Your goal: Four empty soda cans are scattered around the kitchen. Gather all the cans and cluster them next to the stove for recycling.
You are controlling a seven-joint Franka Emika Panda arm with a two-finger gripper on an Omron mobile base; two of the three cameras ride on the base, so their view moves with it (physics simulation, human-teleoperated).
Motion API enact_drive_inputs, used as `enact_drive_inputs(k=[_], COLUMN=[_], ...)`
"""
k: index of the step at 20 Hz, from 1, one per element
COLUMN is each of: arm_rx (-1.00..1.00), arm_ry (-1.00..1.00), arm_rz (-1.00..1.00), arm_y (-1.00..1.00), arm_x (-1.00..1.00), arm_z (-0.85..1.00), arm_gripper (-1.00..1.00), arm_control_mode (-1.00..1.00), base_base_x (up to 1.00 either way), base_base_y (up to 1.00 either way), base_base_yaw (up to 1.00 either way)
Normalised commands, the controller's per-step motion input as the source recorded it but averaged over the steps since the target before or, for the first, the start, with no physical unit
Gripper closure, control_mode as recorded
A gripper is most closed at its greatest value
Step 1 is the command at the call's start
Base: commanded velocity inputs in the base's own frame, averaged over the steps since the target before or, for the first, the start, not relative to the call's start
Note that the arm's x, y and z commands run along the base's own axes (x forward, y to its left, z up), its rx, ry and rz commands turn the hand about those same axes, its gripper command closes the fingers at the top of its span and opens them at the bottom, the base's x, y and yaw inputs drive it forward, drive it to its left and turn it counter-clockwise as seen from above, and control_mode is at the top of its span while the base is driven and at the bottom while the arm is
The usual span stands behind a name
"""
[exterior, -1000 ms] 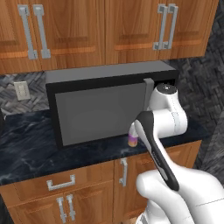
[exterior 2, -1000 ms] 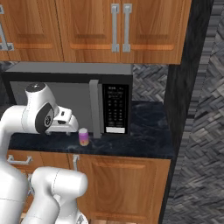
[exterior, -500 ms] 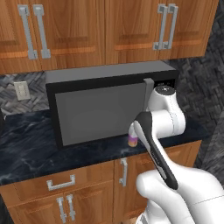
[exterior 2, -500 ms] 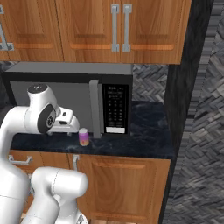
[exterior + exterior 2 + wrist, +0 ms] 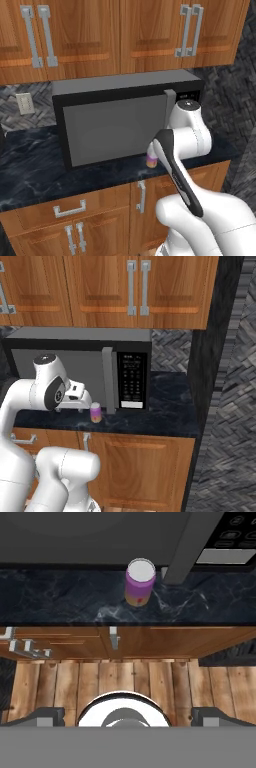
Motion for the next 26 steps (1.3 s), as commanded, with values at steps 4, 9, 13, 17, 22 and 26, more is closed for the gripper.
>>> enact_drive_inputs(k=[4,9,13,17,22,26], arm_rx=[0.0,0.0,0.0,0.0,0.0,0.0], arm_ry=[0.0,0.0,0.0,0.0,0.0,0.0], arm_rz=[0.0,0.0,0.0,0.0,0.0,0.0], arm_y=[-0.07,-0.02,0.0,0.0,0.0,0.0], arm_x=[0.01,0.09,0.19,0.22,0.21,0.24], arm_z=[-0.06,-0.09,-0.15,-0.14,-0.12,-0.11], arm_gripper=[-1.0,-1.0,-1.0,-1.0,-1.0,-1.0], arm_control_mode=[-1.0,-1.0,-1.0,-1.0,-1.0,-1.0], base_base_x=[0.0,0.0,0.0,0.0,0.0,0.0], base_base_y=[0.0,0.0,0.0,0.0,0.0,0.0], base_base_yaw=[0.0,0.0,0.0,0.0,0.0,0.0])
